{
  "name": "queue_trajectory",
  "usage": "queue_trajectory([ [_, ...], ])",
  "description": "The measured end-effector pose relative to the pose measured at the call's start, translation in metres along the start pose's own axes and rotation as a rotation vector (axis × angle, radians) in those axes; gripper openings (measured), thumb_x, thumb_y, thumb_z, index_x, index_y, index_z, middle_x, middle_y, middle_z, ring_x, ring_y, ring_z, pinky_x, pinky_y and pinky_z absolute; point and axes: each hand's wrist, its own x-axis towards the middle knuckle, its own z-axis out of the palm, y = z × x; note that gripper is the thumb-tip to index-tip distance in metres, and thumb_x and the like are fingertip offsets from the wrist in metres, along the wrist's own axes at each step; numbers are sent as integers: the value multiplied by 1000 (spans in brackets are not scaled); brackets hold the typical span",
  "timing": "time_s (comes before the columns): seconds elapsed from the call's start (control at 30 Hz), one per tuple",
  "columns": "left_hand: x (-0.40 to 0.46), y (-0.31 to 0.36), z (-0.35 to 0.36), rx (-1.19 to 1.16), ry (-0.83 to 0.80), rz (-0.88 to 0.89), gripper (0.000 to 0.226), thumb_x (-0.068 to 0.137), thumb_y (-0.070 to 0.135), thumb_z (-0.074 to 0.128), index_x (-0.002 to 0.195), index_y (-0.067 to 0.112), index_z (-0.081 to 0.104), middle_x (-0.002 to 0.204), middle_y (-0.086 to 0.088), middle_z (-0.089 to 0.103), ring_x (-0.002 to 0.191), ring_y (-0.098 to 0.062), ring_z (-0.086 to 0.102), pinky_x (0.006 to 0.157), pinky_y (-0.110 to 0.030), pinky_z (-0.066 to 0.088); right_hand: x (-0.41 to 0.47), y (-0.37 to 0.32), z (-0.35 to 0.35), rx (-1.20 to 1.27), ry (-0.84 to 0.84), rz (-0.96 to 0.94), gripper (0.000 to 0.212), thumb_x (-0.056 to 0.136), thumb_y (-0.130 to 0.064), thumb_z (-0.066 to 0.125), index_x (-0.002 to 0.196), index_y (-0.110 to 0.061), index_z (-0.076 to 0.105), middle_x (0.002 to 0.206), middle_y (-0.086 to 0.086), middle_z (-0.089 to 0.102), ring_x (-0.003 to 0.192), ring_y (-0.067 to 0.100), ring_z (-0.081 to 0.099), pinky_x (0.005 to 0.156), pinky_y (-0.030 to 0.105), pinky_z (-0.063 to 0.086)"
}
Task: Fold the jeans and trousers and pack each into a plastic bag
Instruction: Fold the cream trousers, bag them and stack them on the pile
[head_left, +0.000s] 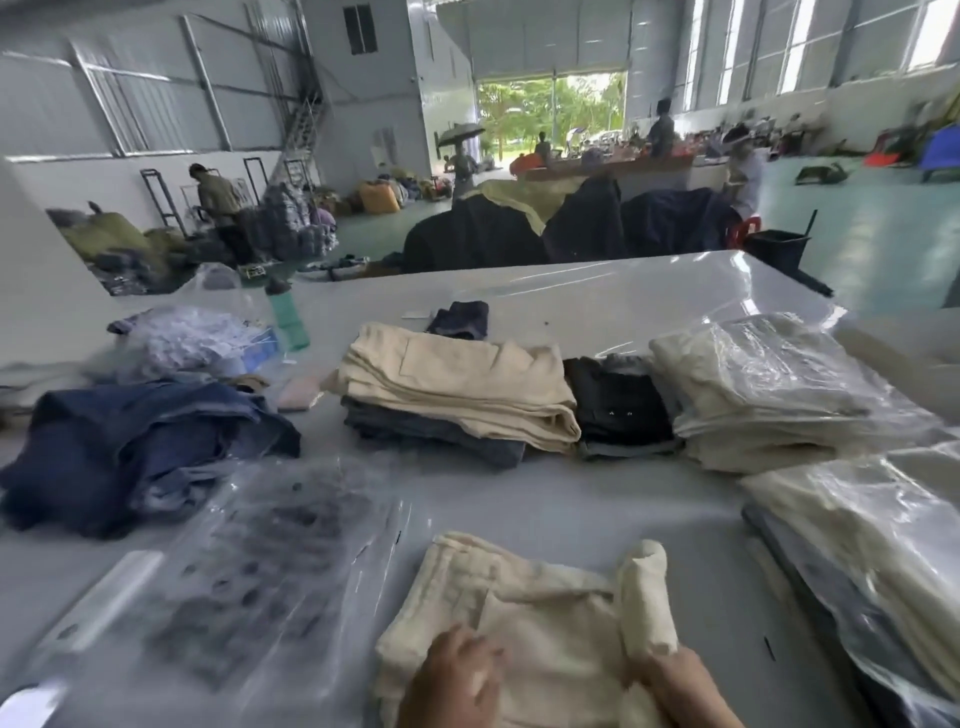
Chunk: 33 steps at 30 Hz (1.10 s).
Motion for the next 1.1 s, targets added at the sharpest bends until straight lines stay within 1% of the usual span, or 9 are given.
queue_trajectory([
  [0.07,-98,-188,-89,143,-61,-332,31,91,37,53,121,31,58,123,9,51,116,-11,48,98,-21,39,-13,-1,-38,7,97,80,36,60,-11,75,89,9,68,64,9,64,61,21,58,44,18,41],
  [0.2,-157,-195,-62,-139,-239,-560,19,82,45,61,88,32,50,108,0,54,108,-19,56,89,-25,44,-28,7,-67,-153,151,55,42,42,-14,65,79,6,67,58,14,63,53,24,58,44,23,44],
  [0.3,-178,-198,-43,-346,-218,-698,42,71,56,70,91,23,54,101,5,61,96,-14,61,81,-24,46,-24,15,-71,-293,251,-1,54,73,-34,63,110,5,62,97,21,68,91,32,65,76,36,53],
  [0.43,-182,-168,-43,-617,-286,-855,59,51,51,82,93,14,63,92,4,68,84,-14,64,74,-24,49,-51,21,-39,-943,469,-361,109,65,-50,74,151,-13,19,149,20,32,133,33,39,108,40,34],
  [0.53,-178,-149,-53,-944,-257,-928,48,37,27,79,79,6,71,70,-4,73,66,-18,71,58,-22,53,-60,36,7,-1134,321,-781,134,22,-64,85,140,-13,45,115,17,67,103,28,68,92,29,47],
  [0.6,-171,-146,-63,-1112,-249,-903,46,37,18,76,78,-2,70,68,-14,71,64,-28,70,54,-26,52,-72,37,47,-1167,155,-736,152,17,-64,84,149,-22,21,99,6,74,85,13,73,66,24,55],
  [0.77,-148,-152,-117,-1477,-160,-679,38,70,1,69,107,-10,66,97,-27,70,83,-38,70,63,-36,57,-64,11,96,-948,42,-774,94,81,-62,54,152,-34,-2,159,11,11,145,18,22,107,29,33],
  [0.93,-147,-203,-159,-1808,-193,-484,56,94,47,46,113,0,67,115,-20,66,104,-33,65,81,-36,56,-51,-26,149,-714,-16,-881,64,92,-43,53,147,-45,21,155,-8,29,140,9,31,103,18,31],
  [1.1,-169,-234,-123,-1520,-150,-700,30,90,24,54,107,4,68,90,-16,74,74,-25,72,62,-30,55,-42,-6,179,-487,-193,-639,53,90,-41,62,138,-26,45,129,-8,58,116,0,53,80,-4,32],
])
